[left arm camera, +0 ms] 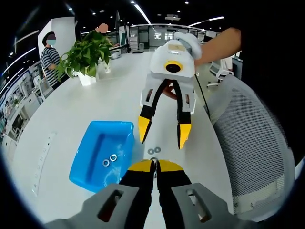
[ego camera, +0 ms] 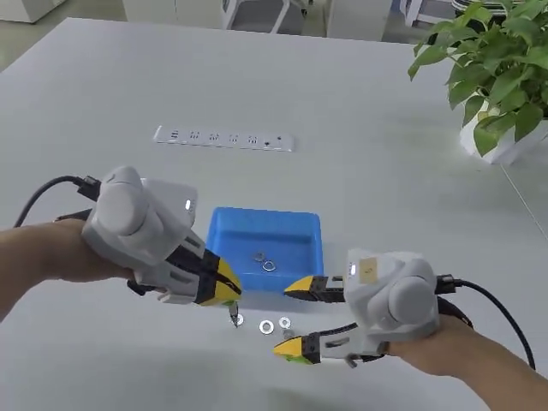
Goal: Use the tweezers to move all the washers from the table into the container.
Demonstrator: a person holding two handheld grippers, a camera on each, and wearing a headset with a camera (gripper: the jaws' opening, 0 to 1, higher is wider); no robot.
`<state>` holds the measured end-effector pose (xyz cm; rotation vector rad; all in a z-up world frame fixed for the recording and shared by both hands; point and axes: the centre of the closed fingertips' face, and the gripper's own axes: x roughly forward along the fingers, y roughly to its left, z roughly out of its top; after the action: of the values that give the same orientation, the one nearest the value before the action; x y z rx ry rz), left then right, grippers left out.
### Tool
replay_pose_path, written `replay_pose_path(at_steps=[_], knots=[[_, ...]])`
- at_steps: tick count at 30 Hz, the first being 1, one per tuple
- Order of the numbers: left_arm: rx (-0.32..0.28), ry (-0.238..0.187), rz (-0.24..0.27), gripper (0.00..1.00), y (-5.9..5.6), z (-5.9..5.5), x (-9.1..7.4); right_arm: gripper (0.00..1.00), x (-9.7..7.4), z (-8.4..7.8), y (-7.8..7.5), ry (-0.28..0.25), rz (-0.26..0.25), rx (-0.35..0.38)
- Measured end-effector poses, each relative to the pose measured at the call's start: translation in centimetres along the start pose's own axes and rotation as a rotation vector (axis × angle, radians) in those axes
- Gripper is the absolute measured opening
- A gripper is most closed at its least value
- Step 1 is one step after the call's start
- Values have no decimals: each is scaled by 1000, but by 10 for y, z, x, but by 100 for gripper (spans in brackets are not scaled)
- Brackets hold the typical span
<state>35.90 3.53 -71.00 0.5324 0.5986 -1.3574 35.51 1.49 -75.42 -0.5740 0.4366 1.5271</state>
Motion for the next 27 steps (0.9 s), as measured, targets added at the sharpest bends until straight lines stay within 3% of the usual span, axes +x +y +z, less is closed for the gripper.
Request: replay_pose_path(at_steps=[12,27], knots=[[-5,1,-11,5,0,-1,-1,26,31,9,0,12,49,-54],[-6,2,-17,5,-1,-1,-1,17,51,14,-4,22,67,-72]])
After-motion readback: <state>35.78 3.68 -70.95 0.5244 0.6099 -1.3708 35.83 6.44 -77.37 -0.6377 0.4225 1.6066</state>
